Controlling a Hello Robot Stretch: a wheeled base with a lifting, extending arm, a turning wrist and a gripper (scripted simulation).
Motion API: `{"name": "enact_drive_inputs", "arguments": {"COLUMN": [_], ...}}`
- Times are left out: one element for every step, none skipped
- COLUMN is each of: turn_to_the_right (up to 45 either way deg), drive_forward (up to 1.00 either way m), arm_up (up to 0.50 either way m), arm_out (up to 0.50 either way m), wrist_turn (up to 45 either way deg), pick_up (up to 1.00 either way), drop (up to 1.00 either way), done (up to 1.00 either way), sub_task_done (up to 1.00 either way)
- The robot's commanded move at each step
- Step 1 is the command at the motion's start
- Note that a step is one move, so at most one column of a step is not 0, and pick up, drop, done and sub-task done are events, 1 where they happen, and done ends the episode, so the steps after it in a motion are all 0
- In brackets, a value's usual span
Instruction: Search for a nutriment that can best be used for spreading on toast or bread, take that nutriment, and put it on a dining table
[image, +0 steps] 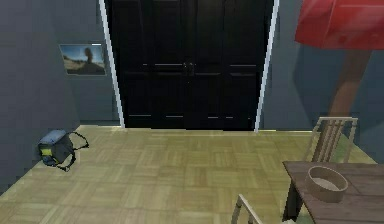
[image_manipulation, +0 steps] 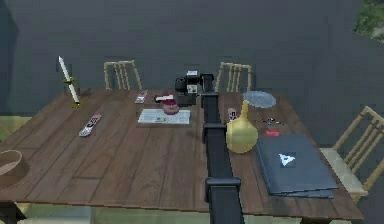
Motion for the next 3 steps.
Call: {"name": "enact_drive_inputs", "arguments": {"turn_to_the_right": [0.0,0.0,0.0], "drive_forward": [0.00,0.00,0.00], "arm_up": [0.00,0.10,0.00], "arm_out": [0.00,0.00,-0.08], "wrist_turn": [0.0,0.0,0.0], "pick_up": [0.00,0.00,0.00], "drop": [1.00,0.00,0.00], "done": [0.00,0.00,0.00], "sub_task_done": [0.00,0.00,0.00]}}
